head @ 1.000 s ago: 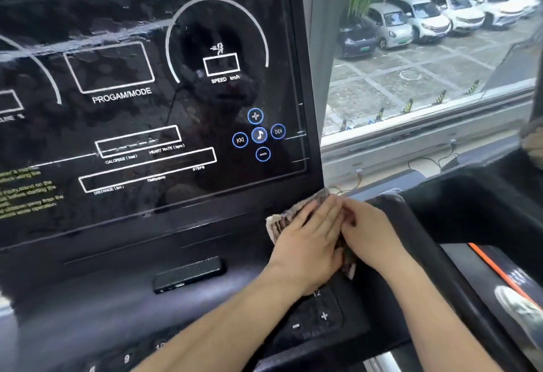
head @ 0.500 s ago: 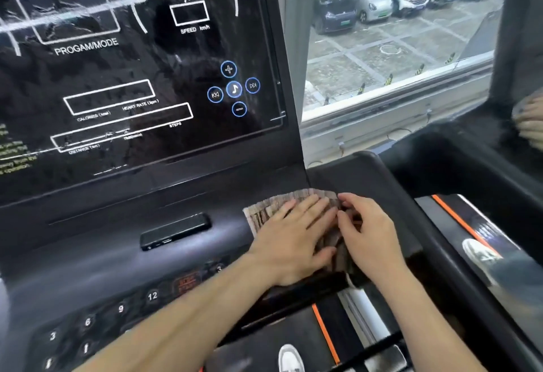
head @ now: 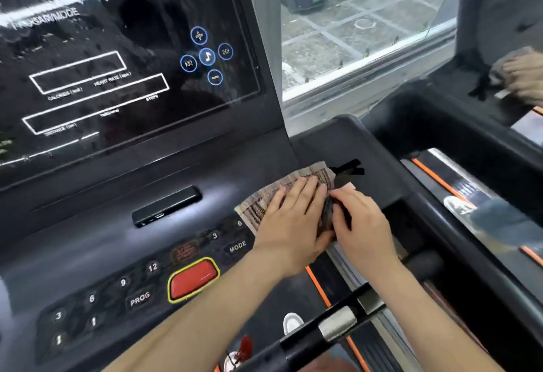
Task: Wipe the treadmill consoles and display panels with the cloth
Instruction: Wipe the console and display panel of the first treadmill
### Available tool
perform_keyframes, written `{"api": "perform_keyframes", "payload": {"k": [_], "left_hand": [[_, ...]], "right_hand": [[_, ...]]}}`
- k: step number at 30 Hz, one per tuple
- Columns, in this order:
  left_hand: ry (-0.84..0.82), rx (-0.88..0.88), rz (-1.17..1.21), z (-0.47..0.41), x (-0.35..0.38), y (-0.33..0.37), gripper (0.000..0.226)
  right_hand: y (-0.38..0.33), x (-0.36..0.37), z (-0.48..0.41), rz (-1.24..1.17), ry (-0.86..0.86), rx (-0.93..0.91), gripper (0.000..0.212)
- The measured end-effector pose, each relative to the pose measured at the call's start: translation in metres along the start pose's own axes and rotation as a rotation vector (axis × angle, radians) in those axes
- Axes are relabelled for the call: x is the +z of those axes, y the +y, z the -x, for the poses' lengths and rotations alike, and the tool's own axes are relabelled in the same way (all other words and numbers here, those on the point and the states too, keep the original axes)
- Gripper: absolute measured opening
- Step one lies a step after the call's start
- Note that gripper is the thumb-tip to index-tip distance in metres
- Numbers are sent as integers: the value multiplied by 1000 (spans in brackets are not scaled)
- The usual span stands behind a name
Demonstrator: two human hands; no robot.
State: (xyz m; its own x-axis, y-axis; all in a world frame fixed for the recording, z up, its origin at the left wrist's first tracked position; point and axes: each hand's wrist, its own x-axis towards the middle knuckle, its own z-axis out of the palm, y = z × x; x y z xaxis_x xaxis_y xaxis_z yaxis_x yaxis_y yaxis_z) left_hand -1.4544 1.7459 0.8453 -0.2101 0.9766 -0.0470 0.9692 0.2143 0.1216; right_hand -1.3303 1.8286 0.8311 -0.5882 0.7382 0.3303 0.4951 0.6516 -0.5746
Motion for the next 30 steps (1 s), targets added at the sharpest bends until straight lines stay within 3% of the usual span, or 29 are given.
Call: {"api": "perform_keyframes", "payload": {"k": [8,16,23,28,30], "left_hand": [[67,164,-85,52,5,-19,55],[-23,148,-256,137,-5,-75,78],[126,-94,-97,228,-2,-132,96],[118,-220,-46,295,2,-171,54],[130,-249,-2,322,5,-188,57]], "right_hand": [[-34,19,57,-59,106,92,39],[-100,51,97,-157,-25,44,40],[-177,82,112,49,-79,-179,54],[-233,108,127,132,-151,-473,30],[-252,118,131,140,-200,-636,17]]}}
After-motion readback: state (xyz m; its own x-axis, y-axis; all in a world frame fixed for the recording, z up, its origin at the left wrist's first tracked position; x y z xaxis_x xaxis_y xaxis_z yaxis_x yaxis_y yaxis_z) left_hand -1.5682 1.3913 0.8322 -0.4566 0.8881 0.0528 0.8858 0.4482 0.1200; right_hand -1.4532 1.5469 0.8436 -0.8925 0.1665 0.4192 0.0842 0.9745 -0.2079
